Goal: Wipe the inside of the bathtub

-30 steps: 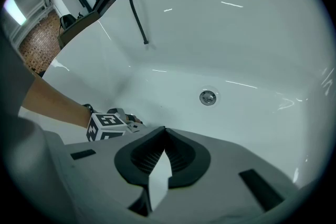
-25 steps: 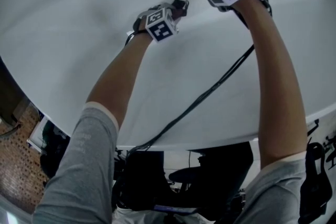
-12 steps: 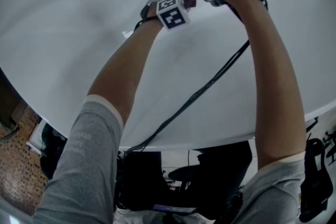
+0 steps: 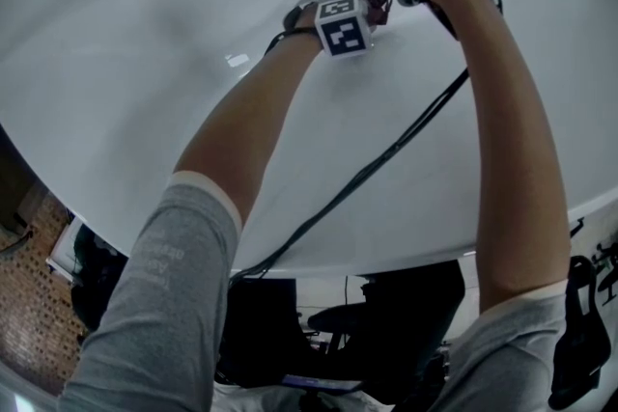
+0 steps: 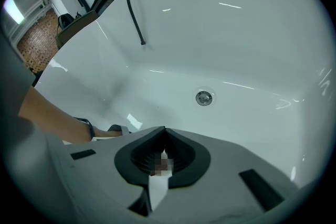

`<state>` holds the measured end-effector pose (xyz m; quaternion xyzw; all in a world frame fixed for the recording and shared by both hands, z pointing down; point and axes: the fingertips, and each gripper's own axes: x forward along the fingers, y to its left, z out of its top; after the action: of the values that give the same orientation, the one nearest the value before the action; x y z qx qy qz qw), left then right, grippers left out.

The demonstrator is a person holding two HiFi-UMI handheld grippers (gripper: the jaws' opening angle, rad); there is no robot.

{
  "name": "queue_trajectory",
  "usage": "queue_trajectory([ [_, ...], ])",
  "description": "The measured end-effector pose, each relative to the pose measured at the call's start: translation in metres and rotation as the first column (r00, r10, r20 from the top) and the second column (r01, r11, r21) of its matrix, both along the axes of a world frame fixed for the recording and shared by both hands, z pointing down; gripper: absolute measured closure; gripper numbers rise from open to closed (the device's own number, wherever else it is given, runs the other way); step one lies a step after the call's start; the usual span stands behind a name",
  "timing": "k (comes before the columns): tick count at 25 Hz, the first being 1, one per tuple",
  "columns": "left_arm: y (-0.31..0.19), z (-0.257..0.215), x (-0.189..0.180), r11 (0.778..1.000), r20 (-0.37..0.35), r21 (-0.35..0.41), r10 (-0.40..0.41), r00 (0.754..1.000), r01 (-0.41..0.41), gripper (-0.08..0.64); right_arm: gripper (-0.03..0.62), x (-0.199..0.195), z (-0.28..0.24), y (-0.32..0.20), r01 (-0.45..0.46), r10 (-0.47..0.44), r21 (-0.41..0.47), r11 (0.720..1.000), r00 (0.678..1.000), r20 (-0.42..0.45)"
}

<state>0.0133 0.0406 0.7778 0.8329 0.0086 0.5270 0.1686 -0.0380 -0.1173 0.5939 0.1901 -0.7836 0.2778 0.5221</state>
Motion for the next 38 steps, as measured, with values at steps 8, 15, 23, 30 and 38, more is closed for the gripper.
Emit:
queue_trajectory([
  [8, 0.024, -0.002, -0.013, 0.993, -0.017, -0.076, 0.088, 0.996, -0.09, 0.471, 0.588, -0.001, -0.001, -0.001, 0.005, -0.005, 0.006, 1.0, 1.0, 0.0],
  [15, 0.042, -0.018, -0.023, 0.964, -0.089, -0.264, -0.061, 0.994, 0.035, 0.479, 0.588, 0.001, 0.006, 0.0, 0.025, -0.025, 0.011, 1.0, 1.0, -0.016],
  [23, 0.039, -0.072, 0.003, 0.934, -0.181, -0.353, -0.123, 0.976, 0.052, 0.479, 0.588, -0.005, 0.001, 0.002, 0.012, -0.014, 0.032, 0.999, 0.999, 0.042],
  [30, 0.049, -0.125, 0.016, 0.83, -0.226, -0.541, -0.303, 0.926, 0.139, 0.477, 0.588, 0.025, -0.04, 0.006, -0.102, 0.098, 0.06, 0.993, 0.993, 0.072],
  [38, 0.059, -0.175, 0.022, 0.728, -0.237, -0.659, -0.439, 0.867, 0.188, 0.476, 0.588, 0.057, -0.126, 0.018, -0.258, 0.241, 0.096, 0.961, 0.958, 0.158],
])
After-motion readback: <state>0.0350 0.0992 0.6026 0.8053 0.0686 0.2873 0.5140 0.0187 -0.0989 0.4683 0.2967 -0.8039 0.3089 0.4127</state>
